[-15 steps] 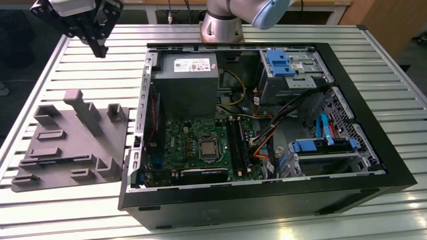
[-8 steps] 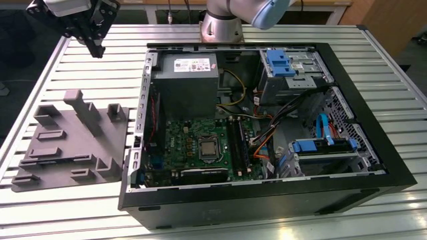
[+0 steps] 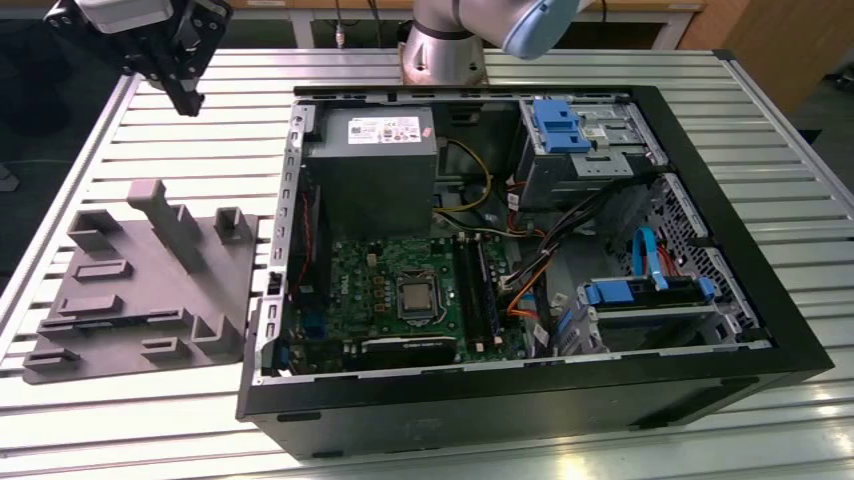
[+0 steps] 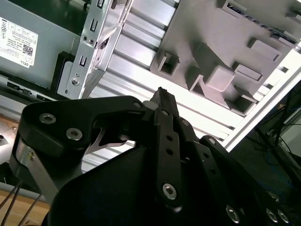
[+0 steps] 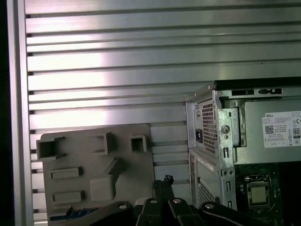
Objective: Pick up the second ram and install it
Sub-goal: 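Reach for the second ram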
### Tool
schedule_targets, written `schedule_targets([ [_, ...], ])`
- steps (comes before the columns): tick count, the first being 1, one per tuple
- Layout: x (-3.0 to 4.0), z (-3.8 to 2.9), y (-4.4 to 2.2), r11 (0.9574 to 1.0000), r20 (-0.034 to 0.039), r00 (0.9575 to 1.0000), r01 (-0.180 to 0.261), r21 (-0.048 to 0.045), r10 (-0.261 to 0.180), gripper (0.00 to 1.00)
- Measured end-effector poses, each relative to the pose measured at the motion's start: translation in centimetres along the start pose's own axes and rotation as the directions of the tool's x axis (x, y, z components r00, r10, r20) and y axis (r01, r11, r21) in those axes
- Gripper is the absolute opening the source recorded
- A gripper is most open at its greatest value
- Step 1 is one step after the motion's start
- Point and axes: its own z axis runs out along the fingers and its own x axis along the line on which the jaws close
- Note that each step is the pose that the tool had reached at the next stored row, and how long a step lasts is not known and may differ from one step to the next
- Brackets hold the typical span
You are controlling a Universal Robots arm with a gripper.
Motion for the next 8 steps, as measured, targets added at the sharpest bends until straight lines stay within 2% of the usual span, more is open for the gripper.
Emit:
schedule_targets([
  [8,0.56,0.0,-0.04,1.0,0.0,1.0,0.0,0.0,0.0,0.11],
])
